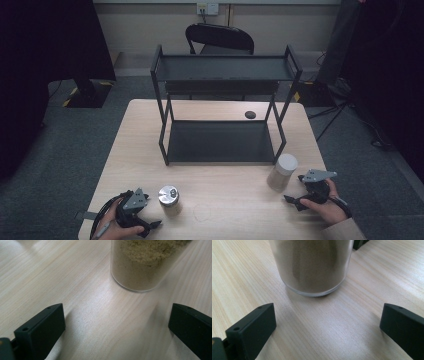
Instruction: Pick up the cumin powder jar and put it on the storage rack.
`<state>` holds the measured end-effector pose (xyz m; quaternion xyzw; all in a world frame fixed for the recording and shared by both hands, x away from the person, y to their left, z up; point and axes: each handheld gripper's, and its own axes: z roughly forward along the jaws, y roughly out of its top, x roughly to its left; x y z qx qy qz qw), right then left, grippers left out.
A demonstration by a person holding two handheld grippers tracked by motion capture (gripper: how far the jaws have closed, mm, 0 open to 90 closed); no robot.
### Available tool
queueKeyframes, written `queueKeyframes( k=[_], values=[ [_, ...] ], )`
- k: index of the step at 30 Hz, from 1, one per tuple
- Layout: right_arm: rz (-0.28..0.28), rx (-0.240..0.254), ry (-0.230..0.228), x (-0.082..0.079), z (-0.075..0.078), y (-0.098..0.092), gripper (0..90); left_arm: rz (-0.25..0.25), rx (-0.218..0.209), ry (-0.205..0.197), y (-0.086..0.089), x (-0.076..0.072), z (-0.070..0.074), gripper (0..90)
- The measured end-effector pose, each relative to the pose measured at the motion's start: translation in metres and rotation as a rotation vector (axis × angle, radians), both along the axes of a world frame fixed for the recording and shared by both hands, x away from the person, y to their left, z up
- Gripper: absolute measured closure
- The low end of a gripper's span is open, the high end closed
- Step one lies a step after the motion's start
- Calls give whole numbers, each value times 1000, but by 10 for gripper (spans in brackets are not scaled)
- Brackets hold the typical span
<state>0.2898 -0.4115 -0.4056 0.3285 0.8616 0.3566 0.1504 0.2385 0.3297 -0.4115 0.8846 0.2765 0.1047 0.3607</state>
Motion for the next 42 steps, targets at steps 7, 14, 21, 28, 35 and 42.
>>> queueKeyframes(
  k=[7, 14, 21, 28, 35, 42],
  values=[
    [-4, 0, -1, -1, 0, 0, 0, 9, -6, -3, 0, -2, -1, 0],
    [-5, 0, -1, -1, 0, 0, 0, 15, -7, -5, -1, -2, -2, 0],
    [-6, -1, -1, -1, 0, 0, 0, 21, -12, -8, -1, -3, -2, 0],
    [-8, -1, -1, -2, 0, 1, 0, 19, -19, -4, -1, -2, -3, 1],
    [-9, -1, -1, -2, 0, 1, 0, -10, -50, 17, -1, 3, -3, 10],
    [-9, -1, -1, -2, 0, 1, 0, -8, -86, 10, -2, 5, -3, 14]
  ],
)
